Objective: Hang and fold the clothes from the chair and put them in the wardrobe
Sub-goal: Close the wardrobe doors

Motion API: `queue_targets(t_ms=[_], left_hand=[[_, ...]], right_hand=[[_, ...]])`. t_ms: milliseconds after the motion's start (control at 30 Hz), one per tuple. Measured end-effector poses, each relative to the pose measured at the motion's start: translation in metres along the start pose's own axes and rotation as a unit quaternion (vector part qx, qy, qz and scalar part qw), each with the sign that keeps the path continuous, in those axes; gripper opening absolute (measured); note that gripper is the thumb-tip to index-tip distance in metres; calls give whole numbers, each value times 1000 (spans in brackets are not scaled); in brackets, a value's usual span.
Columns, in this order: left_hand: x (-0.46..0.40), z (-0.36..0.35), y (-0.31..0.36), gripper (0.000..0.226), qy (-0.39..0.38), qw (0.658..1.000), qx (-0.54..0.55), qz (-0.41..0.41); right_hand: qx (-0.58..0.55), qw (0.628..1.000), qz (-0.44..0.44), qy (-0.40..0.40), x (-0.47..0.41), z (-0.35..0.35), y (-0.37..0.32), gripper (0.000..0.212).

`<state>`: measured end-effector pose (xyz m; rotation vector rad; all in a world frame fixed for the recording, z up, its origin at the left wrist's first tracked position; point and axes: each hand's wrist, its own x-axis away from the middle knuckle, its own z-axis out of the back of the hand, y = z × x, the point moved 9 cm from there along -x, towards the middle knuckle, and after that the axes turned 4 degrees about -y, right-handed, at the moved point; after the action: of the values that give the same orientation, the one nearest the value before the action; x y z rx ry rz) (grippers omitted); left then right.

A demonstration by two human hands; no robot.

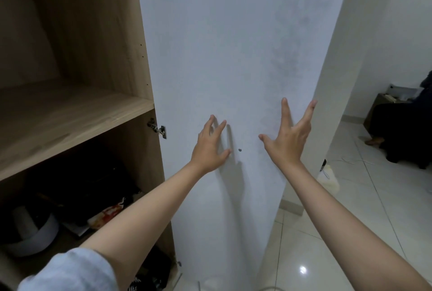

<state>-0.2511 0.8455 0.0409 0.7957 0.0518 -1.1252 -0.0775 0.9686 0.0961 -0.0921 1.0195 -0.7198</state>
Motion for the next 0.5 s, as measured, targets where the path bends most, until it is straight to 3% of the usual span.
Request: queue_targets(t_ms=[200, 500], left_hand=[[26, 19, -4, 77, 7, 1000, 10, 14], [97, 95, -37, 76, 57, 996, -44, 60]], right_hand=[[16, 999, -37, -28, 22, -9, -21, 101], [-72, 991, 43, -101, 66, -42, -125, 89]])
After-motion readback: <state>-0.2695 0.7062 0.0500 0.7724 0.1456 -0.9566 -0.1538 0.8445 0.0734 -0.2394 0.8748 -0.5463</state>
